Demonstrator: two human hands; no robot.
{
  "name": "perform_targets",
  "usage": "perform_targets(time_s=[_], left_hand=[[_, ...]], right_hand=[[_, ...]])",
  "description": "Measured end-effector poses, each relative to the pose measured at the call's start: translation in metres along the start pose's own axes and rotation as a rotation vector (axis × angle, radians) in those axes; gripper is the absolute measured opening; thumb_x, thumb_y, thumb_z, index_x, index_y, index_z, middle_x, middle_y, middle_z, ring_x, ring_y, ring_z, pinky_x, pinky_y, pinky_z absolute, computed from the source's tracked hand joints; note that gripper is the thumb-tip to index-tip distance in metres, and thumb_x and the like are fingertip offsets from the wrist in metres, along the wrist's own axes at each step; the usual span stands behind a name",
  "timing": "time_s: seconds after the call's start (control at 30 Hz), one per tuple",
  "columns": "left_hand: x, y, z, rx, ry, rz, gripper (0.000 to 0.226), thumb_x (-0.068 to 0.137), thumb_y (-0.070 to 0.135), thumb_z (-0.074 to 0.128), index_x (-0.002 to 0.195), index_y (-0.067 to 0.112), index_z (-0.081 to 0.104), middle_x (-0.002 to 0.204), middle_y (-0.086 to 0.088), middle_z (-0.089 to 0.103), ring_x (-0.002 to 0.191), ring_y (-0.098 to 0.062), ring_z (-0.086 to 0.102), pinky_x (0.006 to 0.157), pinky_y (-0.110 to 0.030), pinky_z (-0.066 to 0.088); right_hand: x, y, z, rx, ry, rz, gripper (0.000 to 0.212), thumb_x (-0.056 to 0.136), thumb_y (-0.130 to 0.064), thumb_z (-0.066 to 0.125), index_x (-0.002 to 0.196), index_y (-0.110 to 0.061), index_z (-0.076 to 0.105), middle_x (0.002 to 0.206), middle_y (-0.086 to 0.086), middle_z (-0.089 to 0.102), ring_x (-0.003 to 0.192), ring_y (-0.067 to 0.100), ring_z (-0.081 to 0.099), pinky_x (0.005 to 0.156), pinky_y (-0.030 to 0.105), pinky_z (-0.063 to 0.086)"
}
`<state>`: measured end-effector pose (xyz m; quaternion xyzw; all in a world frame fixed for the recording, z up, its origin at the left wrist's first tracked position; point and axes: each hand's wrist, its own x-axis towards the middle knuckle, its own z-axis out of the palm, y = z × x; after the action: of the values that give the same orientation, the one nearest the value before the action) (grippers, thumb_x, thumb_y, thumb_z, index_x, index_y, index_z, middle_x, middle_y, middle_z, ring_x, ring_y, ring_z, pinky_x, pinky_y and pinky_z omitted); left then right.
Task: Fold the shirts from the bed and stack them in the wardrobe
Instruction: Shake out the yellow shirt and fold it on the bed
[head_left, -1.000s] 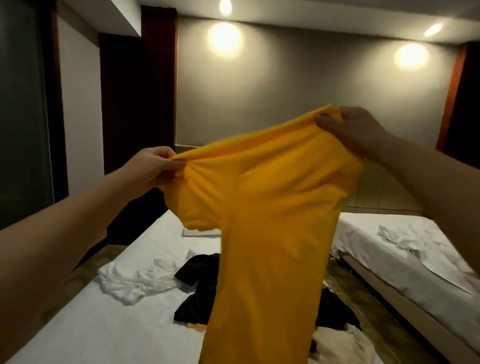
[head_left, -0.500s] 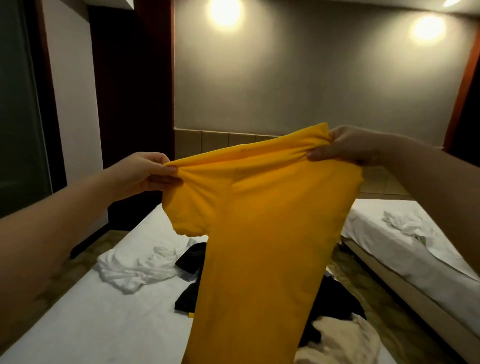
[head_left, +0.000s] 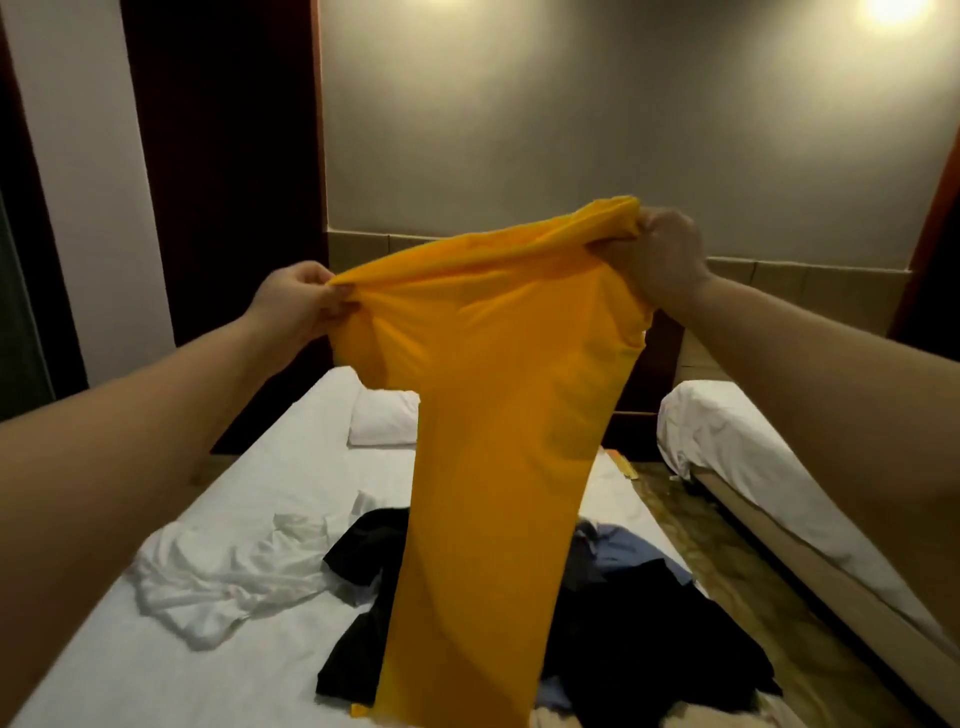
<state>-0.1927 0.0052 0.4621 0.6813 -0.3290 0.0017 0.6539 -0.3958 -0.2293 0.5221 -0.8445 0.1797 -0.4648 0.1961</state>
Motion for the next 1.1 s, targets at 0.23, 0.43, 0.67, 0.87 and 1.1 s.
perform_targets(time_s=[0.23,0.43,0.67,0.87,1.1], left_hand=[[-0.026,0.057,-0.021,-0.082,-0.001,0.092,0.016,0.094,0.013,0.052,0.079,0.018,0.05,0.092,-0.002,0.054,0.107,-0.028,0.055,0.094,-0.036,0.048],[-0.145,0.042,-0.045,-0.076,-0.083,0.076,0.016,0.094,0.009,0.051,0.079,0.015,0.052,0.086,-0.004,0.055,0.088,-0.019,0.058,0.083,-0.028,0.051],[-0.342,-0.077,-0.063,0.047,-0.189,-0.127,0.01,0.08,0.005,0.065,0.076,0.003,0.056,0.067,-0.008,0.056,0.061,-0.009,0.055,0.056,-0.014,0.047],[-0.468,-0.156,-0.066,0.227,-0.197,-0.328,0.009,0.085,0.002,0.061,0.08,-0.005,0.06,0.073,-0.021,0.06,0.07,-0.022,0.054,0.065,-0.031,0.045],[-0.533,-0.193,-0.075,0.248,-0.264,-0.331,0.018,0.079,-0.011,0.062,0.07,0.004,0.061,0.07,0.007,0.07,0.065,-0.001,0.059,0.063,-0.011,0.046]], right_hand=[[-0.018,-0.05,-0.049,-0.07,0.191,-0.052,0.031,0.089,-0.027,0.06,0.116,-0.013,0.064,0.115,0.011,0.064,0.103,0.024,0.058,0.085,0.031,0.044],[-0.141,-0.067,-0.085,-0.053,-0.014,-0.088,0.029,0.084,-0.025,0.062,0.102,-0.002,0.063,0.091,0.007,0.056,0.076,0.013,0.049,0.058,0.014,0.035],[-0.331,-0.031,-0.072,-0.132,-0.478,0.066,0.009,0.081,-0.01,0.069,0.089,-0.006,0.07,0.087,0.009,0.064,0.076,0.016,0.057,0.065,0.02,0.04],[-0.473,-0.001,-0.057,-0.039,-0.73,0.182,0.01,0.081,-0.019,0.071,0.08,-0.008,0.072,0.072,-0.006,0.063,0.068,0.002,0.056,0.059,0.007,0.039],[-0.577,0.006,-0.068,0.023,-0.758,0.125,0.034,0.074,-0.016,0.079,0.052,-0.038,0.065,0.054,-0.017,0.06,0.055,-0.002,0.055,0.052,0.013,0.036]])
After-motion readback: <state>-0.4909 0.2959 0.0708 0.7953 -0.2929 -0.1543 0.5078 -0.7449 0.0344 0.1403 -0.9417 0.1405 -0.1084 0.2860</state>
